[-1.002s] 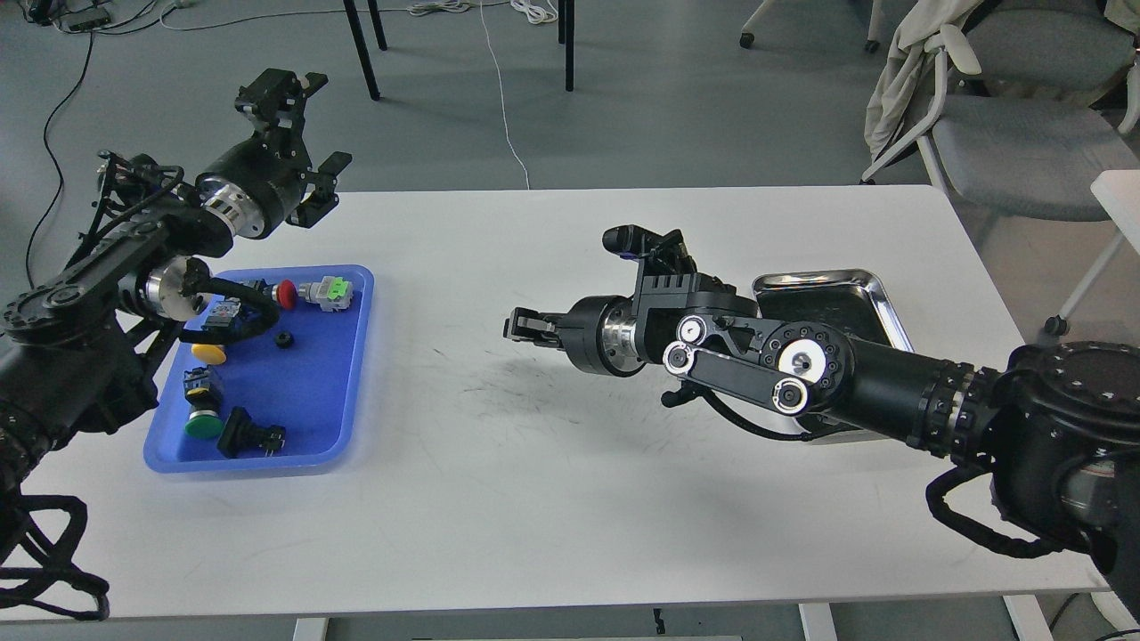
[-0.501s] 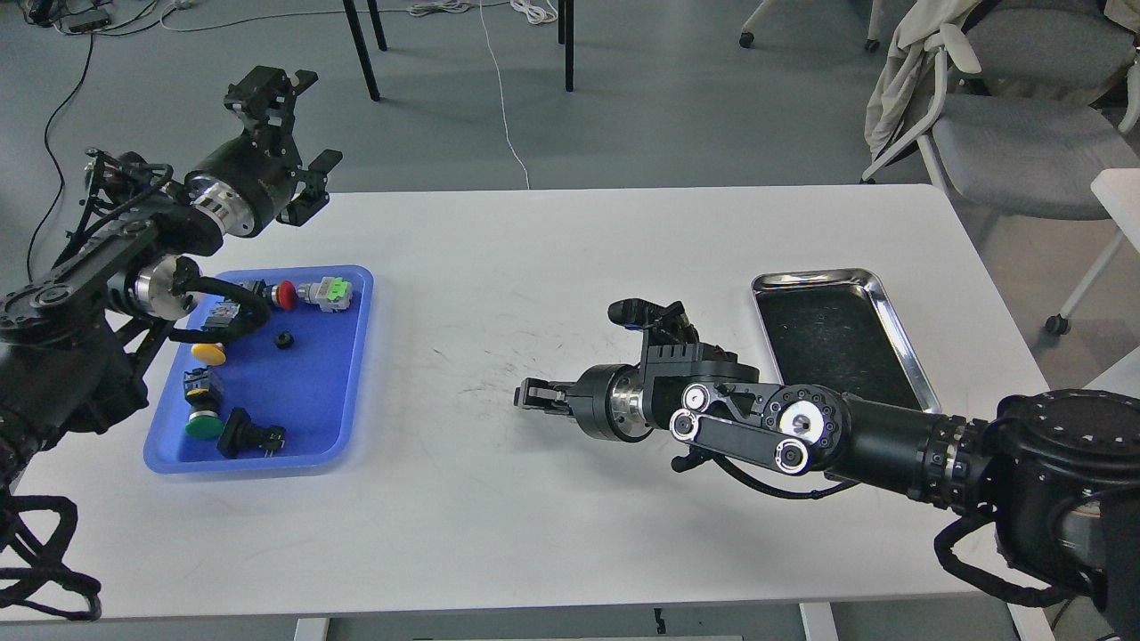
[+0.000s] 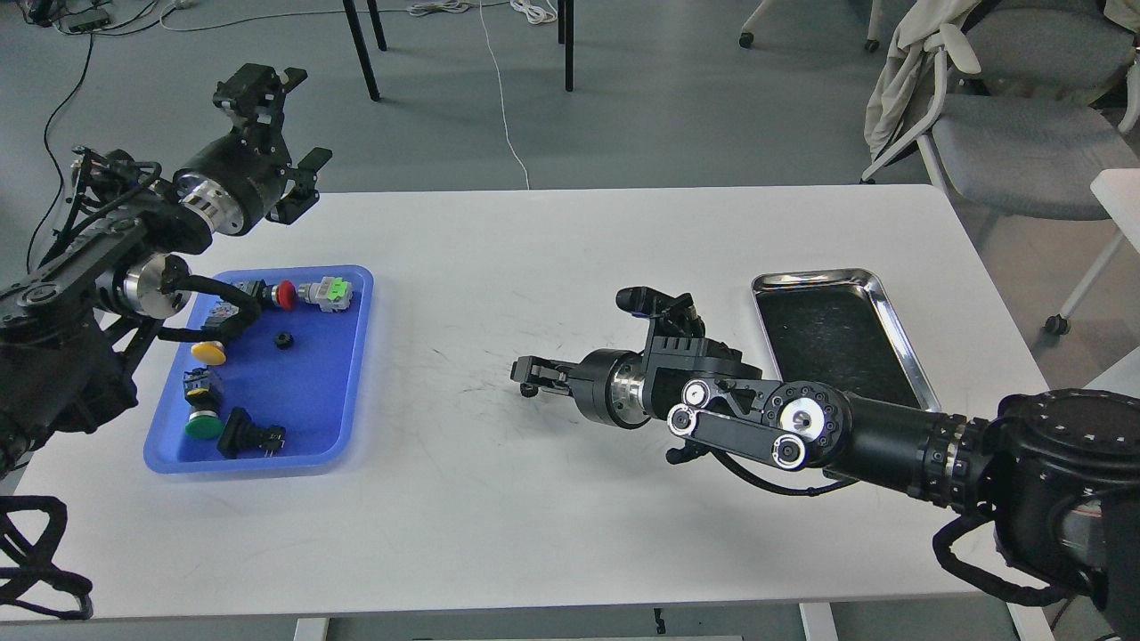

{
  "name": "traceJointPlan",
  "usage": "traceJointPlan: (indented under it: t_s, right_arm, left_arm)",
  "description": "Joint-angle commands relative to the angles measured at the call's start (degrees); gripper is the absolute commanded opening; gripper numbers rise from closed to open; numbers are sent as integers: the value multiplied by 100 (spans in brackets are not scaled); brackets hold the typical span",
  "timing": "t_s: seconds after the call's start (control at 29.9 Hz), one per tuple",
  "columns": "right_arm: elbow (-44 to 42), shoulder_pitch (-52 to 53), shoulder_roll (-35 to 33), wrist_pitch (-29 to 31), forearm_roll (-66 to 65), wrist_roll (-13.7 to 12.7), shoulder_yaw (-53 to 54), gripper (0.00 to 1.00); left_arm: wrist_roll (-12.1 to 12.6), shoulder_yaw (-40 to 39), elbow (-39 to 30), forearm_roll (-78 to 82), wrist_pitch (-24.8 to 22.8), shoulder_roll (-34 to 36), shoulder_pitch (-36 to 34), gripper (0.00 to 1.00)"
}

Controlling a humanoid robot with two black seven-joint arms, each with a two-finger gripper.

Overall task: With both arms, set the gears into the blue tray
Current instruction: 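Release the black part on the table and retract the right arm, then reach the left gripper to the black part on the table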

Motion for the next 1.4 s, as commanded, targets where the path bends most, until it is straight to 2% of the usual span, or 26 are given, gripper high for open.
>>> traceJointPlan:
  t_s: [0.0,0.23,0.37,0.5,0.63,0.74,0.9,1.0,1.17,1.37]
  right_arm:
    - [-20,1,0,14,40,5,567,96]
    - [6,-16,0,66,162,5,1788,97]
    - [129,-78,0,84,566,5,2544,97]
    - [270,-341,-165,101,1216,-13,3624,97]
    - [454,-824,-842,180,2270,-13,4740,97]
    - [875,-1508,-1352,365,3096,5,5487,97]
    - [1053,-2607,-1608,1076,4230,14,6770,97]
    - [1026,-3065,-1617,1384,4723,5,7360,97]
    - [947,-3487,-1617,1596,5181,5,7749,98]
    - [772,-3725,-1617,1701,5225,5,7819,98]
  left_arm:
    - [6,2,-13,85,15,78,-7,98]
    - [15,2,-171,515,15,192,-34,98]
    - [15,2,-671,955,137,385,2,98]
    - [112,2,-1558,1061,639,903,10,98]
    - [349,291,-2629,1350,683,1535,72,98]
    - [410,520,-3490,1894,701,2010,72,98]
    - [490,863,-4740,3263,718,2424,81,98]
    - [490,986,-4943,4686,823,2250,81,98]
    - [595,1293,-4900,6815,1052,1433,124,98]
    - [753,2224,-4725,8792,1218,695,177,98]
